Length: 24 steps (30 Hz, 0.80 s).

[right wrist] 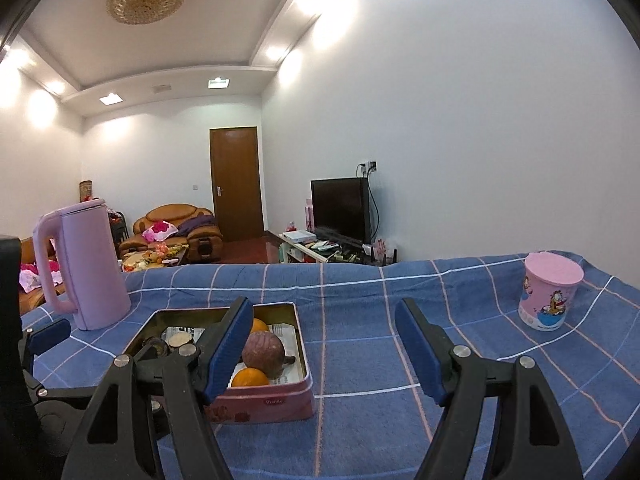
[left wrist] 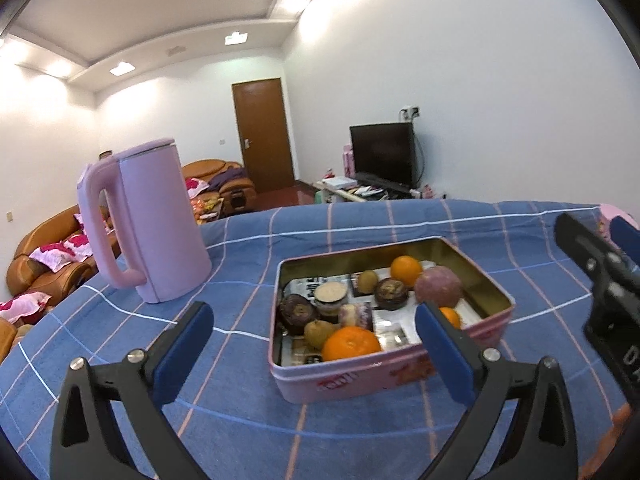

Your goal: Organize fruits

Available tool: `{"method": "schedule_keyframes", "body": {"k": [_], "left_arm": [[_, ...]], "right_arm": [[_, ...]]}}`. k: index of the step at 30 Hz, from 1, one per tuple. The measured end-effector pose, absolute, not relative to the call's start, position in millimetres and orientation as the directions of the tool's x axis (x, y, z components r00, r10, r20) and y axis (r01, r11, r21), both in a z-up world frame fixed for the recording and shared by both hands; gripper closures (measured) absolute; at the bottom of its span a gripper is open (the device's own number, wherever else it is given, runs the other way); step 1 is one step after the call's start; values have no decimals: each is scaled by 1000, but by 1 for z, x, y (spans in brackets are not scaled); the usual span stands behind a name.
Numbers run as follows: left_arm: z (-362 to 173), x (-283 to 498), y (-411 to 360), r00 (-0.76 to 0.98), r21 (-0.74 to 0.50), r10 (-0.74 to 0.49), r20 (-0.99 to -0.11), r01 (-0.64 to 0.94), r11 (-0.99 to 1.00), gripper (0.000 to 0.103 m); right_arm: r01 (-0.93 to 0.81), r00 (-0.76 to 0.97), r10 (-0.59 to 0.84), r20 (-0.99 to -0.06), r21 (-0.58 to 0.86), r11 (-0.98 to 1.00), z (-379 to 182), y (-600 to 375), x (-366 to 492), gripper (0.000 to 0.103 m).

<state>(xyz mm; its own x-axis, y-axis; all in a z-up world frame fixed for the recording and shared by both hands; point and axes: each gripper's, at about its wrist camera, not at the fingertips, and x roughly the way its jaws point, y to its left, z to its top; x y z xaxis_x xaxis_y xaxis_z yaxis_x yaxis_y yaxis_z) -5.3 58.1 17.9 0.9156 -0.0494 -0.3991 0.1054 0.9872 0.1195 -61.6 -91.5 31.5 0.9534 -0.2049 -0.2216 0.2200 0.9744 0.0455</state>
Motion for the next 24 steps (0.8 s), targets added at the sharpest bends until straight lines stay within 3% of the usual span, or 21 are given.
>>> {"method": "schedule_keyframes", "body": {"k": [24], "left_arm": [[14,-10,57,908,111,-58,-415,113,987,0]], "right_arm": [[237,949,-219,-226,57,970,30,-97,-73,28]]}}
